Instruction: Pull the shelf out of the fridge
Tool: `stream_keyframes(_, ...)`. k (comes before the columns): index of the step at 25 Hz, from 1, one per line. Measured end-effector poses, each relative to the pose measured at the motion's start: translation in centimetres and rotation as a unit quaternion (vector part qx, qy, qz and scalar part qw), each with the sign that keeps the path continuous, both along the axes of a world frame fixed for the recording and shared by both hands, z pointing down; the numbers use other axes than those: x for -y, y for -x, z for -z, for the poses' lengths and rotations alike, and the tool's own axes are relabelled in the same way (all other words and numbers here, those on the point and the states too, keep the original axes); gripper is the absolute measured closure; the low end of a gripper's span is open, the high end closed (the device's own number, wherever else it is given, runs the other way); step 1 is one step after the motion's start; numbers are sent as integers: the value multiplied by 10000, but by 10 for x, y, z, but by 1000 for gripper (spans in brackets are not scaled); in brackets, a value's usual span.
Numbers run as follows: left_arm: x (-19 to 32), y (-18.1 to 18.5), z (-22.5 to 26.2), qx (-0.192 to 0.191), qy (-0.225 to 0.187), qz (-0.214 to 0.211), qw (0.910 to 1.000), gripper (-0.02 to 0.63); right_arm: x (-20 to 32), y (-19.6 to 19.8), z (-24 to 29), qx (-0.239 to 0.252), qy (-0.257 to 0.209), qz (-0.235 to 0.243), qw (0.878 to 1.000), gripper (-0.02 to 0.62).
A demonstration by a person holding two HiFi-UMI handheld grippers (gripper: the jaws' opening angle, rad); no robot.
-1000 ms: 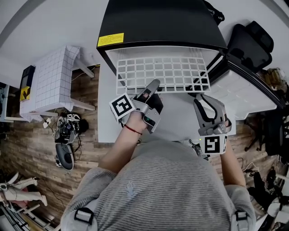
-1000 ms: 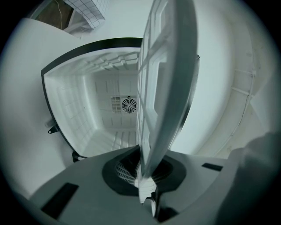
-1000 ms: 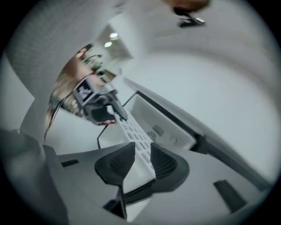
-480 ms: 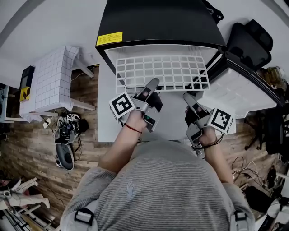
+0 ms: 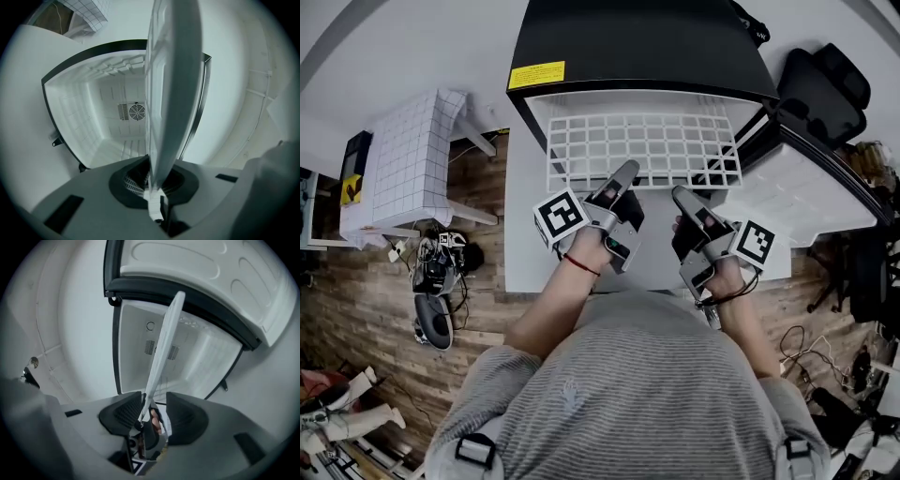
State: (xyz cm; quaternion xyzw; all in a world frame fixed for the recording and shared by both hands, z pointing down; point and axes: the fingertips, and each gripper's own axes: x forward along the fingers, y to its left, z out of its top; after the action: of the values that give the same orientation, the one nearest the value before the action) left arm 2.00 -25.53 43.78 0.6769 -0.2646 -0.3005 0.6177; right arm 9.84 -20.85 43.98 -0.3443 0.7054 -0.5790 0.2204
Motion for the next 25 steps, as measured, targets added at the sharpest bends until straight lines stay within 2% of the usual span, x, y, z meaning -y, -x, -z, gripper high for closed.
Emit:
stream_keyframes(2, 0, -2, 3, -74, -2, -8, 10000, 571, 8, 12, 0, 142, 67, -9, 9999, 436)
stream_keyframes(5, 0, -1, 0, 17, -5, -9, 10000, 571, 20, 20, -1, 322, 187, -176, 9992, 436)
stream_keyframes(10, 0, -1, 0, 17, 3, -20, 10000, 571, 44, 15, 0, 287, 160, -666, 9972, 437)
stream_keyframes(11, -1, -1, -1, 22, 9, -24, 10000, 571, 47, 12, 1, 314, 135, -763, 9965, 455)
stream_keyframes(12, -1, -1, -1, 28, 12, -25, 10000, 571, 49, 9, 1, 328, 130, -827, 9959, 531)
stream_keyframes(14, -1, -1, -1, 36, 2, -23, 10000, 571, 51, 7, 1, 394, 149, -849, 9955, 549)
stream_keyframes(22, -10, -3, -2, 18, 16, -49, 10000, 571, 41, 6, 1, 515, 156, -830, 9951, 554)
stream_keyframes(25, -15, -7, 1, -112, -4, -86, 9999, 571, 38, 4, 0, 499, 133, -797, 9955, 552)
